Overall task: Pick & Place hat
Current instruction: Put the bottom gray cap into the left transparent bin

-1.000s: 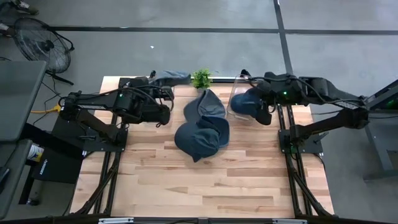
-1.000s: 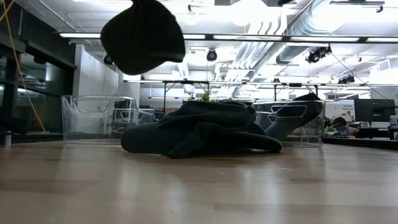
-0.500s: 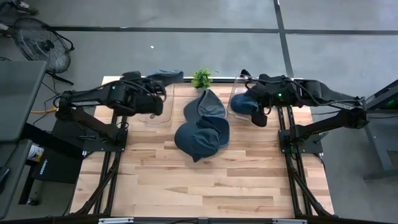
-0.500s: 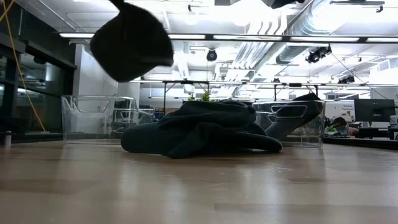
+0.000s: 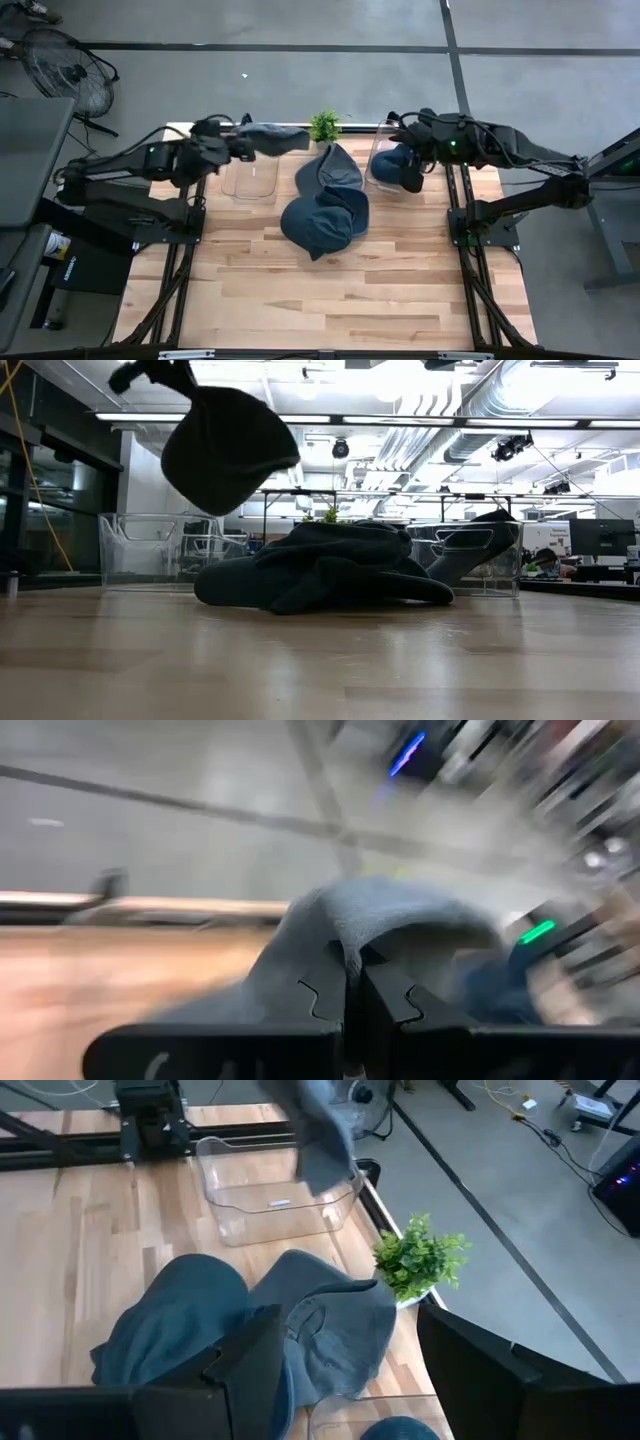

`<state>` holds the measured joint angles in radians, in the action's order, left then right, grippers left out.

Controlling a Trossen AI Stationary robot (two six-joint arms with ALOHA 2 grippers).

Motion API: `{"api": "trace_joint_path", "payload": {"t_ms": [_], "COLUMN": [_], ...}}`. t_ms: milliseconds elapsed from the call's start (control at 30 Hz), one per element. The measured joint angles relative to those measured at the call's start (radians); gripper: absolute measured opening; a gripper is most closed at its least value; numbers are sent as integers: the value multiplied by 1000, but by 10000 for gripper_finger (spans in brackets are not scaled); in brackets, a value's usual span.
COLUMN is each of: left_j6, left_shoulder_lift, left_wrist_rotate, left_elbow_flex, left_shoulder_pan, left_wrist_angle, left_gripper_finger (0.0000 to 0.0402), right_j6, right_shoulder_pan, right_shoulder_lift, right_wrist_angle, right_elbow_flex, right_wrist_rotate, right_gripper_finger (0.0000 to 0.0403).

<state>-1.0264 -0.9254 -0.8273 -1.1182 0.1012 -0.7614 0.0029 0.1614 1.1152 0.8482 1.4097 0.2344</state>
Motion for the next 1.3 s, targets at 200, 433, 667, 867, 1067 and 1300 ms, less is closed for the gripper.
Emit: {"api": "trace_joint_path", "payload": {"t_ms": [200,433,667,867,1067,1300], "left_j6": [-16,-74,-132,-142,-207,-228], "left_shoulder_lift": [193,374,401,361,344,339], "left_wrist_rotate": [146,365,563,624,683,655], "left_elbow_flex": [287,536,663,689,741,785], "left_shoulder_pan": [122,320,477,550,612,619], "left_wrist_angle": [292,499,697,707,715,714], "left_gripper_finger": [0,0,0,0,0,4], "right_j6": [2,32,44,44,50,61], "right_shoulder_pan": [30,29,29,29,29,50], "right_shoulder_lift": [0,19,72,110,130,130], "right_wrist_angle": [0,0,-1,-3,-18,-51], "right_elbow_flex": [0,0,0,0,0,1], "right_wrist_rotate": [-5,-38,-43,-43,-30,-13], "right_gripper_finger": [224,224,224,224,224,224]}}
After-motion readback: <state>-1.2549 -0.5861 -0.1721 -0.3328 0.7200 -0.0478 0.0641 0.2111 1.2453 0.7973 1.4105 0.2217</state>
